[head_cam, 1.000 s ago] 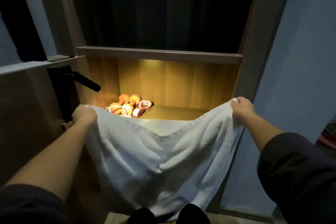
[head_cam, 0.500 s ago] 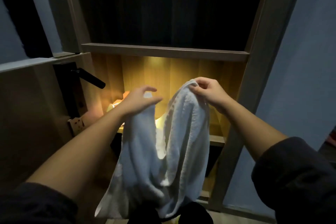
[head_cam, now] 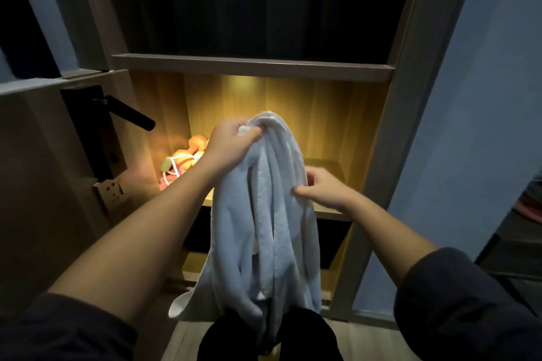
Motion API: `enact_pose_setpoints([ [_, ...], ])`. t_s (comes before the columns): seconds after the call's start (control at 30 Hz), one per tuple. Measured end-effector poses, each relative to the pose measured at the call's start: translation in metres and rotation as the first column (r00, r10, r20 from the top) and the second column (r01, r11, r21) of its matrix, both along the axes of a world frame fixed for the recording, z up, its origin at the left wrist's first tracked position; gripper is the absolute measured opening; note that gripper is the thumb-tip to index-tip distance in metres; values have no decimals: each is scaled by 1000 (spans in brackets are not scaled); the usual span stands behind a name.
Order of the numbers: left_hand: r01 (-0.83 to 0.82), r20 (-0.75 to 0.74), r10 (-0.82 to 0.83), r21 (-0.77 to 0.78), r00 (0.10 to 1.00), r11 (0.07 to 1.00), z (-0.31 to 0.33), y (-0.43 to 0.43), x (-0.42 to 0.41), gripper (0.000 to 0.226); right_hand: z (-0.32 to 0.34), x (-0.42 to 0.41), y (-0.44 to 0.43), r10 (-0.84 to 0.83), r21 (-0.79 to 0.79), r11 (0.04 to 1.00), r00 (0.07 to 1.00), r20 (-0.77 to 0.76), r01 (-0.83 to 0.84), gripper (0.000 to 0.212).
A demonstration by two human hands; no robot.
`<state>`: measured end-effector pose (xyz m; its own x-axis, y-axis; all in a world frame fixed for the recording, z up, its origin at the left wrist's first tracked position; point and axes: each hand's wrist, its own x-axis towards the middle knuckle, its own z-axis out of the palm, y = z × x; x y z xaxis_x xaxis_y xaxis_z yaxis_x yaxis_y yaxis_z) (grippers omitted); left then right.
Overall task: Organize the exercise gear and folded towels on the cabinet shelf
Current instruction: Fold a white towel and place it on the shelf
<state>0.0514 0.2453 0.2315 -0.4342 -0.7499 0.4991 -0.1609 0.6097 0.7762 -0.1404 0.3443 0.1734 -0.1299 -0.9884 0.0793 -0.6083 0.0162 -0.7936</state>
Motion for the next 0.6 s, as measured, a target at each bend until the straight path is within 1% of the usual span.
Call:
enact_pose_setpoints([
  [0.07, -6, -81, 7, 12, 997, 1000, 4, -4, 7, 21, -32, -7, -3, -30, 95, 994, 984, -177, 48, 20],
  [0.13, -17, -103, 18, 8, 995, 1000, 7, -7, 12, 19, -63, -16, -4, -51, 200, 973, 956, -289, 112, 17],
  [0.23, -90, -140, 92, 26, 986, 996, 9, -14, 18, 19, -104, -32, 0, -147, 317, 911, 928, -342, 262, 12],
  [0.33, -223, -166, 233, 77, 958, 972, 8, -28, 29, 20, -138, -53, 17, -279, 416, 796, 876, -393, 440, 16],
  [0.4, -328, -148, 345, 126, 927, 936, 2, -40, 37, 21, -154, -67, 29, -355, 447, 714, 828, -434, 540, 20],
  [0.5, -441, -95, 462, 181, 882, 879, -14, -55, 44, 22, -165, -84, 42, -448, 433, 622, 750, -487, 652, 22],
  [0.6, -535, -57, 565, 255, 823, 806, -35, -69, 54, 23, -173, -98, 57, -480, 406, 533, 660, -578, 743, 28],
])
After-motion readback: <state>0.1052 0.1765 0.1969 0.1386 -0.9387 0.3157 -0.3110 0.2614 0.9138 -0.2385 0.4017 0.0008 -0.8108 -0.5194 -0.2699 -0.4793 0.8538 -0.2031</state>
